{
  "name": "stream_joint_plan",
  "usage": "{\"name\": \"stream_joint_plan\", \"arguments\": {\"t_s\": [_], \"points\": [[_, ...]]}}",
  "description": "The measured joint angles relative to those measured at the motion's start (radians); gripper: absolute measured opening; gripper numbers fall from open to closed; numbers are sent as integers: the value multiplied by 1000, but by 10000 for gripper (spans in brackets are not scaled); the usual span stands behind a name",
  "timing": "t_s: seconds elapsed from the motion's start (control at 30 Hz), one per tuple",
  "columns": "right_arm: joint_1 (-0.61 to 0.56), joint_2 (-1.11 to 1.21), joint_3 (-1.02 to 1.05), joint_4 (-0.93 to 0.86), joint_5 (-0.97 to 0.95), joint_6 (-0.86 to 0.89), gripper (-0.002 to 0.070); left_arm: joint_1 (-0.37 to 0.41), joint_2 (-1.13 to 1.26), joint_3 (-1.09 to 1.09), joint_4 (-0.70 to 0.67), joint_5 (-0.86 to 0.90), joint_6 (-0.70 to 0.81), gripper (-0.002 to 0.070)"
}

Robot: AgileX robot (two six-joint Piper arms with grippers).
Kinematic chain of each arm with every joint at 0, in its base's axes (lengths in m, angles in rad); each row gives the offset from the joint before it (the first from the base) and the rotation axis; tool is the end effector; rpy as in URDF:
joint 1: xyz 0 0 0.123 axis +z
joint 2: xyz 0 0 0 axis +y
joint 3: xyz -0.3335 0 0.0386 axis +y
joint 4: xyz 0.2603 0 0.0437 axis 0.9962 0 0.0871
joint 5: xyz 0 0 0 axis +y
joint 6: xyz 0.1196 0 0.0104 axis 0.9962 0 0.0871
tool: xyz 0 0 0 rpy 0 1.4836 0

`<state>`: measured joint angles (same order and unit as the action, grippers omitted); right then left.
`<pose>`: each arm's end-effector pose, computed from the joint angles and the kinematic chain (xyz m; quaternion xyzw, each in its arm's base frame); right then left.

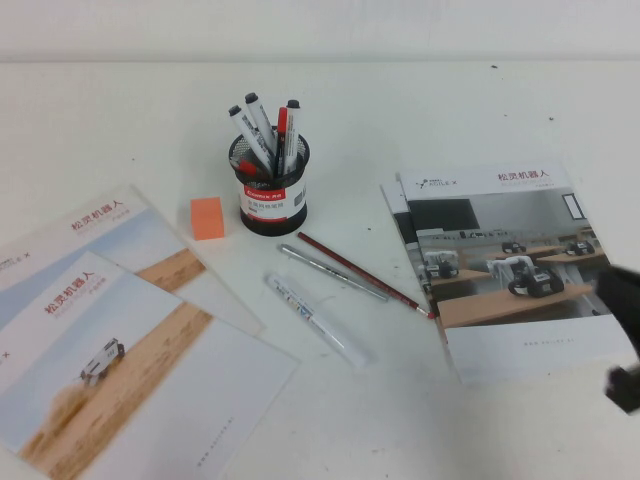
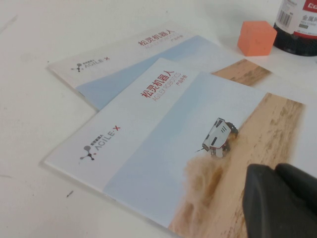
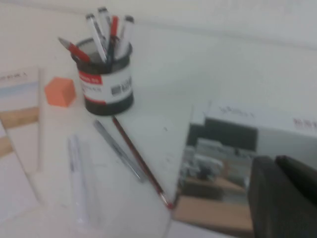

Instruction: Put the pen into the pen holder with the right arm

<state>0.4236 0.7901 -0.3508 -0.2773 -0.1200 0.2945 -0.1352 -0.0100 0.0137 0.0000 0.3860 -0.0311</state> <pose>0.1475 0.0708 0.2878 -0.1677 0.7675 0.1484 0.6007 0.0408 -0.0055 0.1652 0.0419 0.8045 -0.0492 0.5904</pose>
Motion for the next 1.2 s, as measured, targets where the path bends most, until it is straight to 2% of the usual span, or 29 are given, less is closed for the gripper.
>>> {"name": "stream_joint_plan", "arguments": {"t_s": [0.37, 0.6, 1.0, 1.2], "points": [[-259, -488, 303, 43, 54, 0, -19, 0, 0, 0, 0, 0, 0, -1], [-344, -740, 374, 69, 197, 0, -19, 0, 0, 0, 0, 0, 0, -1], [-354, -777, 375, 96, 431, -4, -19, 0, 0, 0, 0, 0, 0, -1], [-354, -796, 377, 254, 457, -245, -19, 0, 0, 0, 0, 0, 0, -1]]}}
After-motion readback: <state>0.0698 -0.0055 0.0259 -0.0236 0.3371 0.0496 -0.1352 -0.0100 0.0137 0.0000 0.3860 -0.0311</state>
